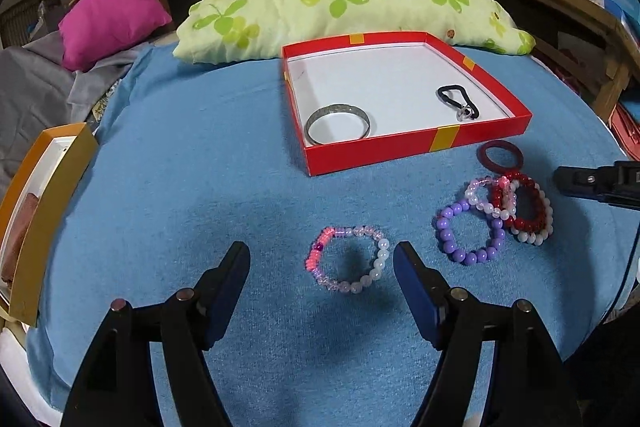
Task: Organize jewelry
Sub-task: 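Move both tools back toward the beaded bracelets, then grasp the pink-white beaded bracelet with the left tool while the right tool grasps the pale pink bracelet, then carry both pink bracelets into the red box and open both tools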
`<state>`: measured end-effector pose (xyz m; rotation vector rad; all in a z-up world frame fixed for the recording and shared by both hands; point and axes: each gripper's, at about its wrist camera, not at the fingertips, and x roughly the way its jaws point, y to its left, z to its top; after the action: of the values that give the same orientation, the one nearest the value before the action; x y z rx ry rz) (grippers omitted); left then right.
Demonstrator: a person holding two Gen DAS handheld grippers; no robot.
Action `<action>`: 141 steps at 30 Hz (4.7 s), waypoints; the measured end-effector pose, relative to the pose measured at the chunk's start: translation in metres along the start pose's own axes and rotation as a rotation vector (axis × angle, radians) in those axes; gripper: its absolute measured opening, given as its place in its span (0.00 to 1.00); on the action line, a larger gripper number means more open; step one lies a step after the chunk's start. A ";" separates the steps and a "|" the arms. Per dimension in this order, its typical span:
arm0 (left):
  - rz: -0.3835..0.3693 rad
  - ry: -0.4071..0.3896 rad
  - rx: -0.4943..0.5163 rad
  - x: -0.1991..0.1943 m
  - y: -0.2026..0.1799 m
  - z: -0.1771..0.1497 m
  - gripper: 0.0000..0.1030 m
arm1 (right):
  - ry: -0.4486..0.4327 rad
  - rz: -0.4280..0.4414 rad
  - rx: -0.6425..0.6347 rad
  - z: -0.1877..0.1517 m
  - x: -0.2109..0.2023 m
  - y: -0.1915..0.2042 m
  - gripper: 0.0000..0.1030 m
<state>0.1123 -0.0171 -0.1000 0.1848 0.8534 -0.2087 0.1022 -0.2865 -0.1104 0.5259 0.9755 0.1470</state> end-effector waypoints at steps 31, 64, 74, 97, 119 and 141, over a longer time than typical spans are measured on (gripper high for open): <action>-0.114 0.034 0.087 0.014 -0.049 0.011 0.73 | -0.091 -0.214 -0.086 0.022 0.013 -0.013 0.12; -0.139 0.161 -0.027 0.033 0.012 -0.010 0.73 | -0.034 -0.125 -0.161 0.007 0.047 0.044 0.06; -0.138 0.094 0.011 0.034 0.004 -0.004 0.29 | -0.052 -0.047 -0.077 0.016 0.027 0.023 0.06; -0.156 0.083 -0.038 0.035 0.012 0.002 0.47 | -0.099 -0.200 -0.264 0.007 0.044 0.061 0.08; -0.191 -0.014 0.022 0.029 -0.010 0.010 0.14 | -0.159 -0.016 -0.063 0.018 -0.009 0.021 0.08; -0.217 -0.115 -0.026 0.052 0.000 0.117 0.14 | -0.203 0.051 -0.094 0.083 0.032 0.066 0.08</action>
<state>0.2302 -0.0515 -0.0640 0.0545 0.7612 -0.4070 0.1957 -0.2483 -0.0648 0.4697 0.7541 0.1802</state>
